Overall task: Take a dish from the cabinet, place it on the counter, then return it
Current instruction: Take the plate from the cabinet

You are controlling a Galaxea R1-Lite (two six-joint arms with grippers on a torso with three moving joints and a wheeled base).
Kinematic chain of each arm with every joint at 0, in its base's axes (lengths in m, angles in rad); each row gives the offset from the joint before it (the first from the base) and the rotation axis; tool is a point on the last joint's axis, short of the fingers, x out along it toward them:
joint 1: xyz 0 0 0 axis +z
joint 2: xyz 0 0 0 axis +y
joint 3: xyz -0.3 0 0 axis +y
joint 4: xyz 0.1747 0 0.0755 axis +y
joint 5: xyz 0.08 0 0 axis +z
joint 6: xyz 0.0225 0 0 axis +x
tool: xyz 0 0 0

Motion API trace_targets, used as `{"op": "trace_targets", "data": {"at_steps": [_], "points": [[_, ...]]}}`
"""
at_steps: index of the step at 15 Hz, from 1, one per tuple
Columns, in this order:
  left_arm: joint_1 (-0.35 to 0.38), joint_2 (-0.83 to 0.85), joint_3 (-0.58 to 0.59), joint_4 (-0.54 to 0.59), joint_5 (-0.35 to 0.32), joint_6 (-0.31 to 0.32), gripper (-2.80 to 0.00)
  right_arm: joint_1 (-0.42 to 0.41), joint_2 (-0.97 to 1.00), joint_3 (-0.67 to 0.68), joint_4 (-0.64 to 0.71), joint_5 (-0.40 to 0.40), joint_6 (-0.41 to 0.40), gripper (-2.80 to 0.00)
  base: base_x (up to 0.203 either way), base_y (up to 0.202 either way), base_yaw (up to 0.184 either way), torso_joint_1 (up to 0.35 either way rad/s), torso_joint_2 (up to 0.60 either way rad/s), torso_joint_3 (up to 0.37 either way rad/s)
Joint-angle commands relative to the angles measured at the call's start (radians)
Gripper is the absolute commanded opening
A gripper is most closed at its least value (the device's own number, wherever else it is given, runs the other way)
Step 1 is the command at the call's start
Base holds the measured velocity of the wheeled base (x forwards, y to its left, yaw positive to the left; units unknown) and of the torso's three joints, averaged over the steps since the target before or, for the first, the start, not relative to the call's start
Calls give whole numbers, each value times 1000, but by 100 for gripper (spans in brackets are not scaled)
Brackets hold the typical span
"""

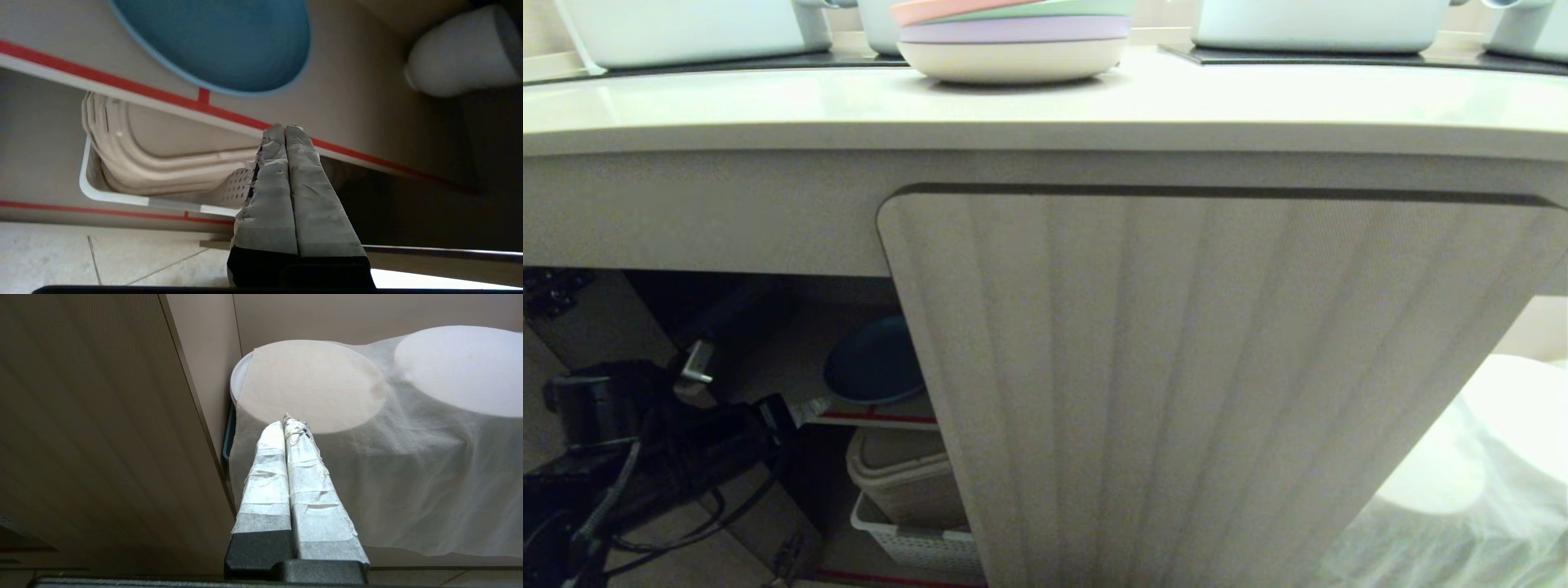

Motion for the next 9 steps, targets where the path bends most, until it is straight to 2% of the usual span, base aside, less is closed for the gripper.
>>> {"op": "trace_targets", "data": {"at_steps": [1, 9], "points": [[2, 16, -3, -9, -3, -3, -280, 0, 0, 0, 0, 0, 1, -280, 0, 0, 0, 0, 0, 0], [3, 29, -14, -37, -1, 0, -280, 0, 0, 0, 0, 0, 0, -280, 0, 0, 0, 0, 0, 0]]}}
